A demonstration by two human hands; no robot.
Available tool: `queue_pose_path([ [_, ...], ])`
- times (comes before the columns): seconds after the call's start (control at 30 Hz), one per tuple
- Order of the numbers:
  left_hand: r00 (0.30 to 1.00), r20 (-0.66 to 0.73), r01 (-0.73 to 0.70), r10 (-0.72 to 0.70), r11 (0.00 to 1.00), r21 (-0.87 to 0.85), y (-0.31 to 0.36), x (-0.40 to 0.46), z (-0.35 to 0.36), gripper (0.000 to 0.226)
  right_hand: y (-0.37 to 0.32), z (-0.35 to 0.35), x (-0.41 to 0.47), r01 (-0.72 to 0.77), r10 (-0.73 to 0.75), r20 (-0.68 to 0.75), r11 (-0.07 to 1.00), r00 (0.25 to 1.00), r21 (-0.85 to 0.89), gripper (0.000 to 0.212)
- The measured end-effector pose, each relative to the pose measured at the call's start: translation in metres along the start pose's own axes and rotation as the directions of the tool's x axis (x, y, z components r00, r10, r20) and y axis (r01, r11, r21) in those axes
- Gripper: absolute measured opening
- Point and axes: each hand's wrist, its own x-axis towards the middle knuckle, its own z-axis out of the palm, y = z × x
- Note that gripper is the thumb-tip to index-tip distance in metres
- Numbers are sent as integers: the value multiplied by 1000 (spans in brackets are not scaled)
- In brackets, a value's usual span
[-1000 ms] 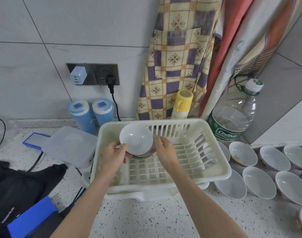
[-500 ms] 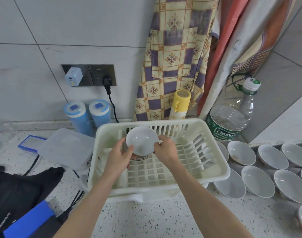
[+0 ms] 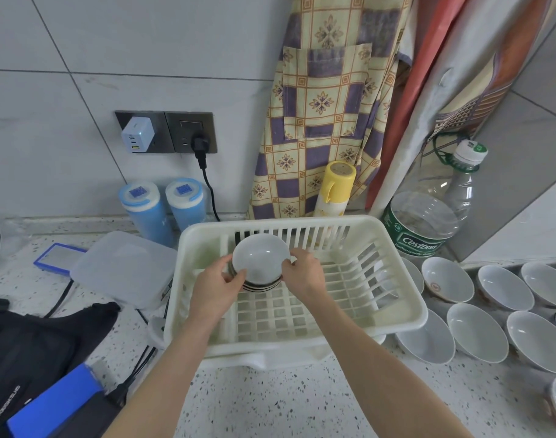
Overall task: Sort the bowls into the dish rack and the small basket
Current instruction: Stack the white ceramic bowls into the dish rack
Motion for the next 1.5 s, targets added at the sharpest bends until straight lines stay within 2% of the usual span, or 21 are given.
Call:
queue_pose_path([
  [0.1,1000,24,6,-8,997,83,0,0,1,50,4,3,-1,2,-2,-7,1000,1000,-1,44],
  [0.27,1000,13,8,-9,995,98,0,-1,0,54,11,6,1,-25,25,-15,998,1000,57,42],
  [0.4,1000,18,12,-15,992,122,0,-2,0,59,17,7,4,-84,86,0,980,996,178,43],
  [0.57,999,48,-35,27,983,181,1,-4,-1,48,15,6,2,-214,200,81,935,977,283,37],
  [0.63,998,62,-42,31,982,184,2,-5,0,54,14,7,1,-243,223,100,919,970,312,33],
  [0.73,995,92,-38,23,986,165,4,-6,0,79,13,7,1,-283,254,126,879,959,383,33],
  [0.9,989,136,-78,60,988,131,3,-6,0,83,12,9,2,-277,244,132,870,961,409,37],
  [1.3,990,120,-80,70,993,85,1,-6,0,83,11,6,-3,-248,208,140,877,968,411,43],
  [1.5,993,113,-31,29,999,19,-1,-6,1,81,8,-5,-21,-234,193,136,865,972,445,49],
])
